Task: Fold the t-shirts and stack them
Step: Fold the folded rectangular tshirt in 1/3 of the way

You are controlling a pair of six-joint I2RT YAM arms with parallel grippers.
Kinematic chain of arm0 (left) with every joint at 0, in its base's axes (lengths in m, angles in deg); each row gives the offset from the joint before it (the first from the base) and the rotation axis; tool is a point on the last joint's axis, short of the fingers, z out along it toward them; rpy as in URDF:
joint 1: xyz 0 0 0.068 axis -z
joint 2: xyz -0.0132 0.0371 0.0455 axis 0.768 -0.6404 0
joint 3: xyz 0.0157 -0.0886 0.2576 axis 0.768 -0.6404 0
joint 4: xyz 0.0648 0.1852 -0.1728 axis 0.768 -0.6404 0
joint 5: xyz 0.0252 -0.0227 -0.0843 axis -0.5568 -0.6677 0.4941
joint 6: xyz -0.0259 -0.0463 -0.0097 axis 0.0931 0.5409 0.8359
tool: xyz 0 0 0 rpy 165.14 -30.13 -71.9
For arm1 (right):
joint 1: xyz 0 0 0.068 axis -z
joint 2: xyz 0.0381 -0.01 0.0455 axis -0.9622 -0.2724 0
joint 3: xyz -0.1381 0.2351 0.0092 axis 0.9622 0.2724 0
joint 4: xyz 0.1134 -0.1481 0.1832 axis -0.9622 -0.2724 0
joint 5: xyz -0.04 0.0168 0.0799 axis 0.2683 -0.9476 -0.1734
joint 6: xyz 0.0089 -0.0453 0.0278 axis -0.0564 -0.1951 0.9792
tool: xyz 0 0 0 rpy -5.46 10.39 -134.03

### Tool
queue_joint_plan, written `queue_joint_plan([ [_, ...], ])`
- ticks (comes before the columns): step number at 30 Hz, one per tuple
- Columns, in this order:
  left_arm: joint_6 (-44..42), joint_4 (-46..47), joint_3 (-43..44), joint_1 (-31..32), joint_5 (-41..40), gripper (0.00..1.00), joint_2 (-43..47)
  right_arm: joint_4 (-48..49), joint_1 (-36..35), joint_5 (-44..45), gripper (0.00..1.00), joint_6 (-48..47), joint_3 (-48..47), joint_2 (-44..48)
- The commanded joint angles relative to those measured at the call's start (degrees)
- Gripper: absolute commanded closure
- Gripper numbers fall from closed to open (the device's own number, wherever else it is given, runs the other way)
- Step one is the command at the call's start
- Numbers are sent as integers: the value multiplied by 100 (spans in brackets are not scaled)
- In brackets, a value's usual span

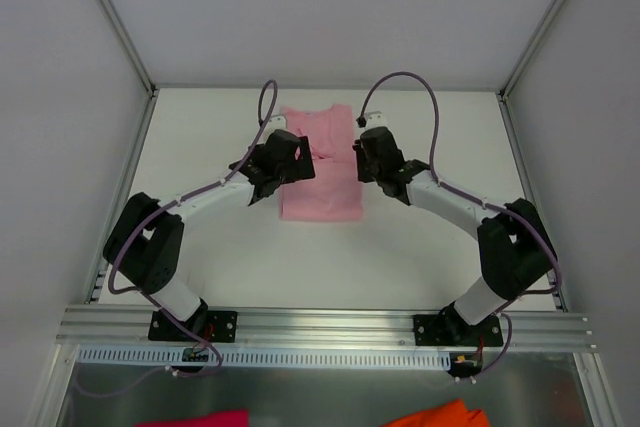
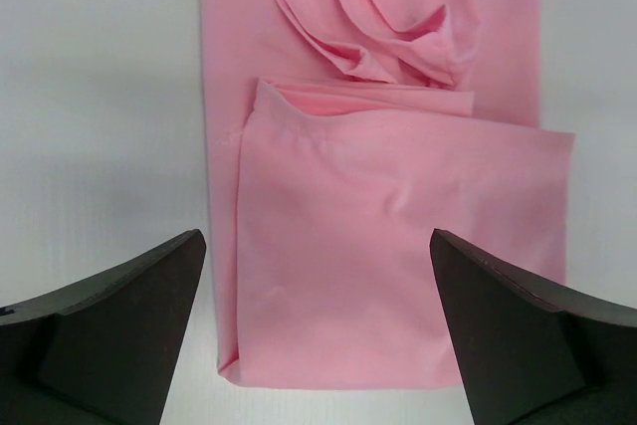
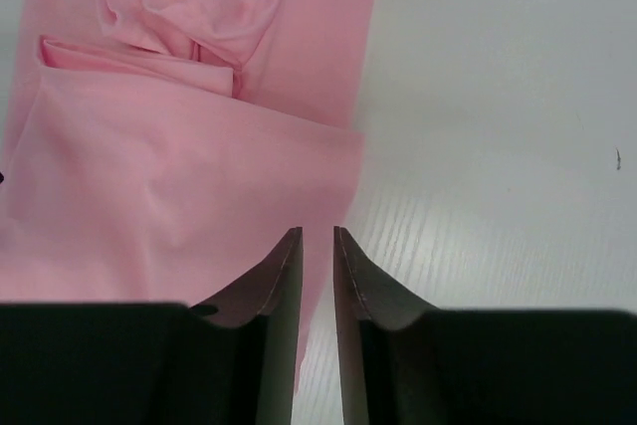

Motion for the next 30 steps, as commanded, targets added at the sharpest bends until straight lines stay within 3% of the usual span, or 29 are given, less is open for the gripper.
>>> queue_joint_plan([
  [1,-85,183,-208,127,118,1,330,259,-181,24,78,161,382,544],
  [5,3,61,-357,320,-13,1,418,-118,-490,507,70,161,463,773],
  [13,197,333,-754,356,-93,1,32,-269,-815,798,68,468,1094,1467],
  [22,328,316,-771,356,-66,6,-154,-286,-824,921,68,460,1016,1020],
  [26,548,289,-1095,373,-67,14,303,-286,-815,930,69,477,884,730],
  [29,618,254,-1236,373,-93,36,505,-242,-806,886,69,495,876,607],
  [30,645,245,-1272,373,-76,50,575,-242,-806,886,69,503,867,581],
])
